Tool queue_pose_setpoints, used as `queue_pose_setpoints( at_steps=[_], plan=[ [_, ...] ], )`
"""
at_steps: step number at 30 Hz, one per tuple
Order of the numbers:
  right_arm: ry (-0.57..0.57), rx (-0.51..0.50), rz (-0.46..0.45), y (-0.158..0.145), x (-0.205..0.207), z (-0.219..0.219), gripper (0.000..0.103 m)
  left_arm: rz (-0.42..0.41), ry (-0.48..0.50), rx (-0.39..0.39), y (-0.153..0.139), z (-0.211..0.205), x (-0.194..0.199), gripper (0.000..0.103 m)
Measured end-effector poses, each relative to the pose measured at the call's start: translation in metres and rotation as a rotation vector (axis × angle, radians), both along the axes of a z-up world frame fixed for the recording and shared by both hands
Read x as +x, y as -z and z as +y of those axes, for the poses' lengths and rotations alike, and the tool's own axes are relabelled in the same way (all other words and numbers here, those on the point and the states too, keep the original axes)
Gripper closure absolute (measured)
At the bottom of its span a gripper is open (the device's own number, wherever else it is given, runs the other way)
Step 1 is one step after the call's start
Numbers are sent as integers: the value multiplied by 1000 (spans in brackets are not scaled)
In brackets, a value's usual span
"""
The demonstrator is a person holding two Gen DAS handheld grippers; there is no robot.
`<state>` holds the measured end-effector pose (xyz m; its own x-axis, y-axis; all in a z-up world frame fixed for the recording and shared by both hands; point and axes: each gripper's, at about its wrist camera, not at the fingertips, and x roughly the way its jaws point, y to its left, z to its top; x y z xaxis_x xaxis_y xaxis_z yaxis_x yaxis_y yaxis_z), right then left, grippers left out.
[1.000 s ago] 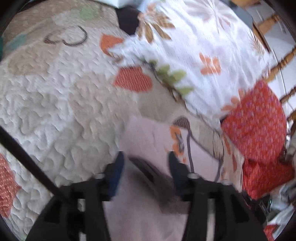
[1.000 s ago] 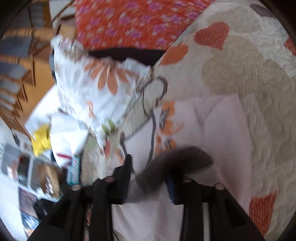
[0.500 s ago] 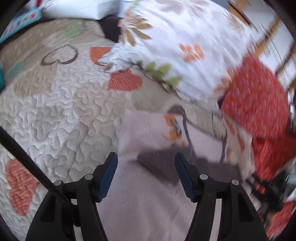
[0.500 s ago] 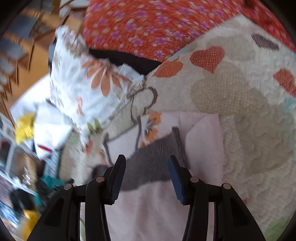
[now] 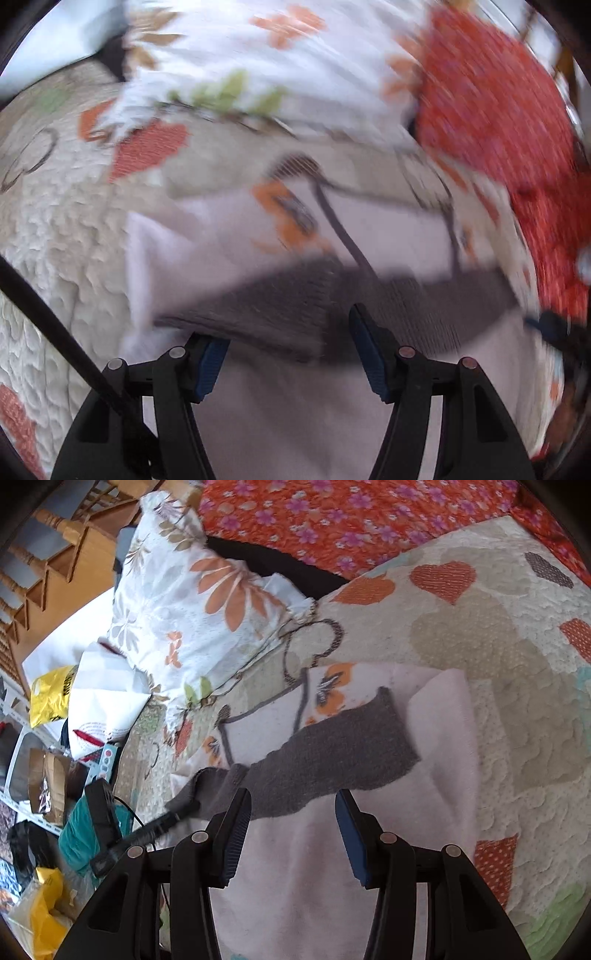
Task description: Fold small clothes
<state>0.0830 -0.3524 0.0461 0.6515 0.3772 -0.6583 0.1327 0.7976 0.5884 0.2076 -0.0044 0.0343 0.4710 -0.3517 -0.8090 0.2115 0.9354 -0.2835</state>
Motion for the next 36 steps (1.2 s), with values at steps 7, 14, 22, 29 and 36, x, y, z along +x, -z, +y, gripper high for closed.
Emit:
queue_pose_setpoints(
  at_steps=[7, 14, 22, 29, 36],
  plan=[
    [60, -74, -4, -4, 3, -24, 51, 10, -281, -143, 0, 57, 27, 28],
    [58, -153, -8, -17, -11, -36, 51, 62, -220, -131, -19, 59, 6, 28],
    [-31, -294, 84, 2, -42, -23, 51, 8, -34, 198, -22, 53, -58, 27],
    [-22, -324, 257, 44, -52, -39, 62, 54, -14, 346, 11, 74, -85, 26],
    [63, -466, 246, 25, -63, -42, 61, -15, -146, 558, -1, 91, -89, 50]
  ],
)
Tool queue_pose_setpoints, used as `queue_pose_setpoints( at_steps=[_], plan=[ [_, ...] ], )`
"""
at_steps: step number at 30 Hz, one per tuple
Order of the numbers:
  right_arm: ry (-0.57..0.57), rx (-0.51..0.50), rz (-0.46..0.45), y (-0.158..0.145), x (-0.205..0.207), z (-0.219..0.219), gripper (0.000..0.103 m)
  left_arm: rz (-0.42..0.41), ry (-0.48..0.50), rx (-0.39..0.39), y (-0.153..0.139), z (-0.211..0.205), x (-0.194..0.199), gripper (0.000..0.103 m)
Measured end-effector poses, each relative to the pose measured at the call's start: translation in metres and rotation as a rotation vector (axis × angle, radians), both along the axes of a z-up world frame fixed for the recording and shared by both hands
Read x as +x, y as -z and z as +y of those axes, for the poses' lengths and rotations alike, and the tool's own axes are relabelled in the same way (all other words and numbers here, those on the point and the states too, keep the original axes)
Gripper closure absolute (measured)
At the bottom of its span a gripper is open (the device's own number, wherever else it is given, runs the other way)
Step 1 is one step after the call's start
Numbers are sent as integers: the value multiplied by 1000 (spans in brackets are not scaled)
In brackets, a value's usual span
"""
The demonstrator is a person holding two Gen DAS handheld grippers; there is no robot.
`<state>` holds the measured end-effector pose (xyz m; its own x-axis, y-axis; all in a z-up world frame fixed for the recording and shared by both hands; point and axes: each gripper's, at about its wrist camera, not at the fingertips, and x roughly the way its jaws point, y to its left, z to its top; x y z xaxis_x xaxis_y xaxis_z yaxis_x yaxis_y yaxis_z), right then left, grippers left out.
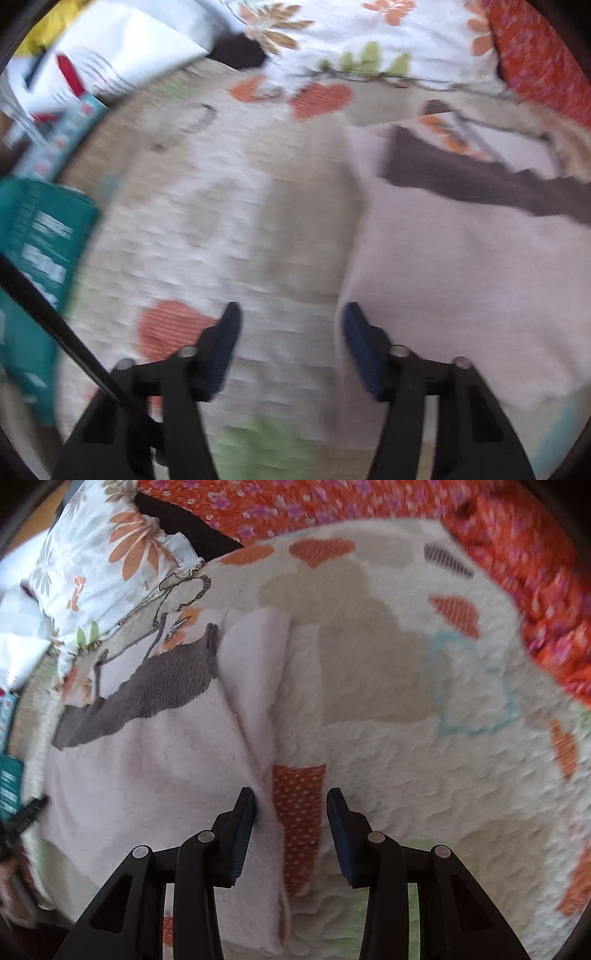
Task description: Fold small clothes
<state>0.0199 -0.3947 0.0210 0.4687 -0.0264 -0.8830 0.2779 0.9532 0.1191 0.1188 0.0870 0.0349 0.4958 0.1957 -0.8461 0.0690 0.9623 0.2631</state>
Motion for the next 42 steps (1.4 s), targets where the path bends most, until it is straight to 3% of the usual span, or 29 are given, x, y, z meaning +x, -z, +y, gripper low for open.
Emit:
queue_pose_setpoints(
  at_steps=[1, 3, 7, 12, 15, 17, 21, 25, 28, 31, 35, 42],
  plan=[
    [-4, -26, -17, -5, -2, 3, 61, 1, -31, 41, 2, 6, 2, 53],
    [-8, -71, -59, -19, -6, 8, 61, 18, -66, 21, 3, 17, 4, 53],
    [-7, -77, -165, -44, -14, 16, 60, 35, -107, -189, -9, 42, 0, 53],
    [-101, -64, -269, -62, -12, 52, 60, -1, -111, -291, -35, 40, -9, 52],
    [-195, -103, -297, -63, -11, 87, 60, -58, -97, -350, -59, 39, -16, 35],
    [-272, -107, -299, -57, -9, 116, 59, -95, -82, -381, -69, 38, -17, 24],
    [-391, -123, -281, -42, -11, 171, 59, -94, -55, -406, -64, 38, -1, 24],
    [-506, -126, -257, -18, -15, 229, 59, -42, -15, -469, -50, 40, 37, 24],
    [-581, -138, -241, 2, -12, 278, 59, -13, 23, -548, -40, 39, 62, 24],
    [-660, -163, -225, 21, -5, 325, 59, 66, 56, -644, -22, 33, 84, 24],
    [-762, -259, -238, 37, -2, 378, 58, 109, 94, -667, -7, 22, 100, 24],
    [-787, -333, -249, 57, -1, 408, 53, 172, 97, -739, 13, 18, 118, 24]
  ],
)
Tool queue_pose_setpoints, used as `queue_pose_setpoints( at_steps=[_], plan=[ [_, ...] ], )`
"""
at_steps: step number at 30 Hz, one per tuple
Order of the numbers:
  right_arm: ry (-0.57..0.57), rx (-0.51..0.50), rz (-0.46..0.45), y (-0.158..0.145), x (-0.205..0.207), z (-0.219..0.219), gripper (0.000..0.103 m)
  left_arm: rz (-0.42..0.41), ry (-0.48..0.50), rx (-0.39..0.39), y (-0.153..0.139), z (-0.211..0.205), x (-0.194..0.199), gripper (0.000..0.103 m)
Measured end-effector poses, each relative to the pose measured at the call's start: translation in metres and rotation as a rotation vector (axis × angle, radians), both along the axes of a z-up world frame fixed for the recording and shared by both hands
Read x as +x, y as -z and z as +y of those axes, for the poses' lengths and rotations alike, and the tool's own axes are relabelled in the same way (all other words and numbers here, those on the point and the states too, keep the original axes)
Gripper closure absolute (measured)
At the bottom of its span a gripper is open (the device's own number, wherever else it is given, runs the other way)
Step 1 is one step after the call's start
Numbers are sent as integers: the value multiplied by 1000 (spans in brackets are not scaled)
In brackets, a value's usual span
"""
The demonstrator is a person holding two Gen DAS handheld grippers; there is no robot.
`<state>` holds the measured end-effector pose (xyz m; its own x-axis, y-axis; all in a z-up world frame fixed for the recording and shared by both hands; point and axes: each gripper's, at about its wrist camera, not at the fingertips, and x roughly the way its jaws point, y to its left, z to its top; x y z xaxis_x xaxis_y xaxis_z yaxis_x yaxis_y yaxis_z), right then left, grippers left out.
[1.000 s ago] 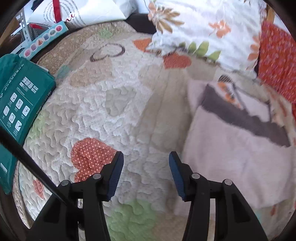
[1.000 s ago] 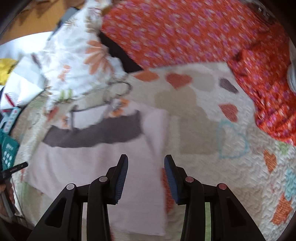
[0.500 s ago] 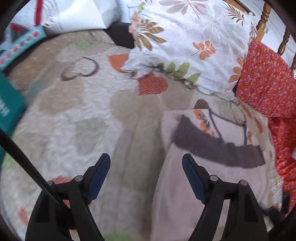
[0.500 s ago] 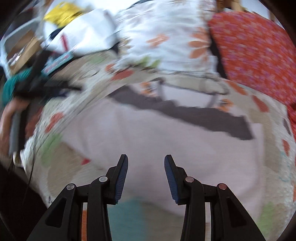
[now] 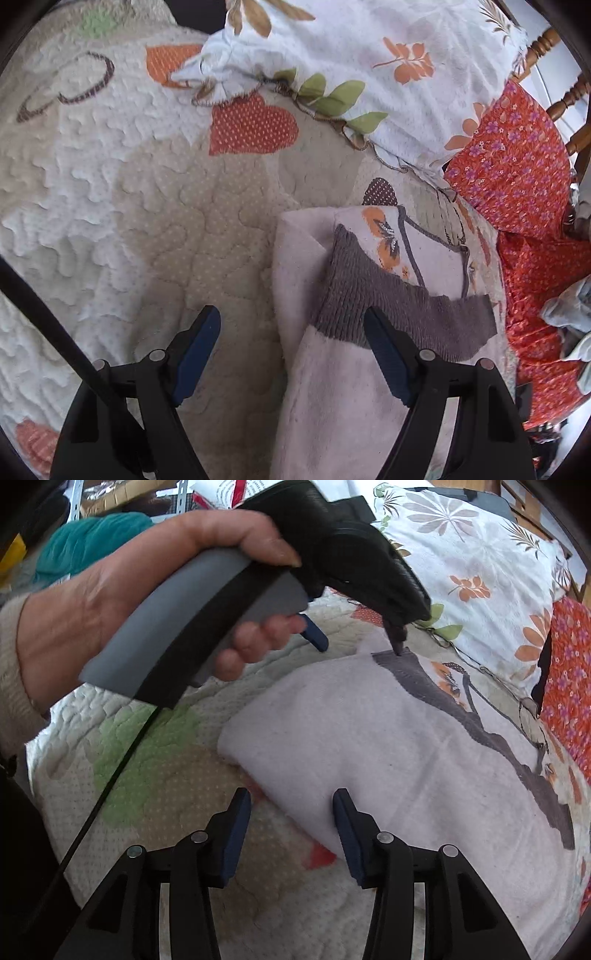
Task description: Fold small clothes
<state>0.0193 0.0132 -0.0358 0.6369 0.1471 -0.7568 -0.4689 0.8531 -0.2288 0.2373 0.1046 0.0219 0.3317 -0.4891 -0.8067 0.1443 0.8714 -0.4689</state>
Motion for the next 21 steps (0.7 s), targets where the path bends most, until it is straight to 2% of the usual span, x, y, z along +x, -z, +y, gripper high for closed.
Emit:
queue_pose_setpoints(
  at_steps=[12, 15, 20, 21],
  plan=[
    [62, -53, -101, 3, 8, 17, 49, 15, -14, -98, 4, 8, 6, 24],
    [66, -68, -115, 3, 9, 22, 49, 18, 9, -119, 4, 7, 5, 24],
    [66, -88, -126, 5, 8, 29, 49, 62, 91, -171, 12, -5, 7, 47],
    [66, -91, -129, 5, 6, 31, 50, 68, 100, -169, 14, -8, 7, 49]
  ],
)
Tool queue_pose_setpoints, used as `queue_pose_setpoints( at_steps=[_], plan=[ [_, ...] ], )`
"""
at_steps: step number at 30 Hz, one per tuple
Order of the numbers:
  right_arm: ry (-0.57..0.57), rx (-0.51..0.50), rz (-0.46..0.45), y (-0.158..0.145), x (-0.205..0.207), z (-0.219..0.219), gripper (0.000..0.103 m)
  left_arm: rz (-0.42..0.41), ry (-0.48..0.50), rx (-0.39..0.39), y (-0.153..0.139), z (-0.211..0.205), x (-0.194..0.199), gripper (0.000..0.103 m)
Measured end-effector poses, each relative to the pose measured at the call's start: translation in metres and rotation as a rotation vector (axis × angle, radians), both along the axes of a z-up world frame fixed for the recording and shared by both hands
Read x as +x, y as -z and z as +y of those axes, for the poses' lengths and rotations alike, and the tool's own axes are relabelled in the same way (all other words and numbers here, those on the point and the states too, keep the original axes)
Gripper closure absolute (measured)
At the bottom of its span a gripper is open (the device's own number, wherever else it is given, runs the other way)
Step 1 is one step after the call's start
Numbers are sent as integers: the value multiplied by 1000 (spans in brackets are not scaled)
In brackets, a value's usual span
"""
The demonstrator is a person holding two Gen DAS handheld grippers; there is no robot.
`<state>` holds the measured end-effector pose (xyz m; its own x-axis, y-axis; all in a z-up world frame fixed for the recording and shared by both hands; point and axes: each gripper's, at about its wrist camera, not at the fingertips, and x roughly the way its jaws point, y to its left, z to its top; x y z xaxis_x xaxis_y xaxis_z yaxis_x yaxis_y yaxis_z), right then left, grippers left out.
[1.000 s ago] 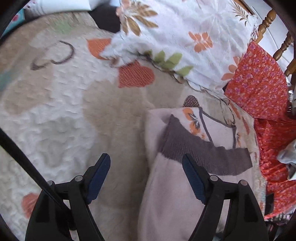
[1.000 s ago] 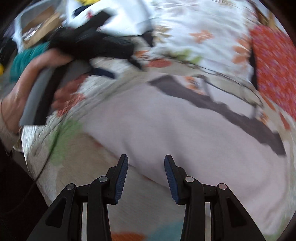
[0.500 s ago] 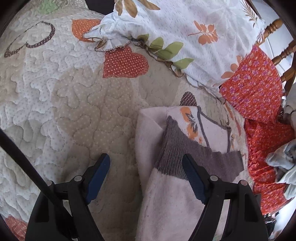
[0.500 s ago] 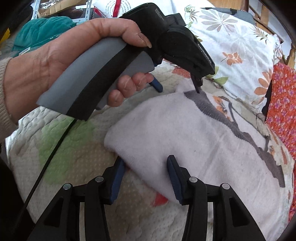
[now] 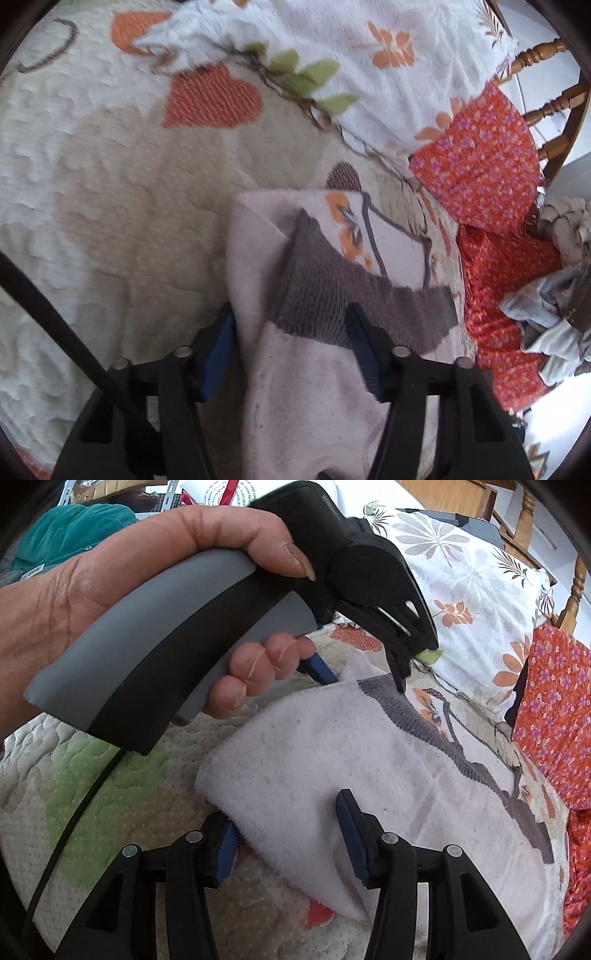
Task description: Fold small clothes
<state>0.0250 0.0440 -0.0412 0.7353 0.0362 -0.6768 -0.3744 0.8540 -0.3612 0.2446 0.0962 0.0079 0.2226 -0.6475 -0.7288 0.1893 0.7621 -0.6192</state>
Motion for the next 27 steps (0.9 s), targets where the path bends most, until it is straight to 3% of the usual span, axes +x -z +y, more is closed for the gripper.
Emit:
queue_pose_setpoints(
  at_steps=[4, 5, 9, 12, 19, 21, 27],
  plan=[
    [-7, 5, 7, 1, -1, 1, 51, 27, 14, 5, 6, -2, 2, 88],
    [-14, 11, 13, 1, -1, 1, 53, 41, 2, -13, 8, 0, 3, 89],
    [-23, -21, 7, 1, -4, 8, 83, 65, -57, -55, 8, 10, 3, 92],
    [-7, 31, 18, -6, -2, -3, 90, 41, -74, -29, -5, 7, -1, 93],
    [37, 180, -29, -61, -15, -67, 92, -129, -28, 54, -73, -50, -25, 94],
    [63, 215, -52, -80, -24, -98, 92, -149, -3, 40, -86, -72, -33, 94],
    [225, 287, -88, -116, -44, -214, 92, -176, 137, 51, -119, -204, -45, 94]
  ],
)
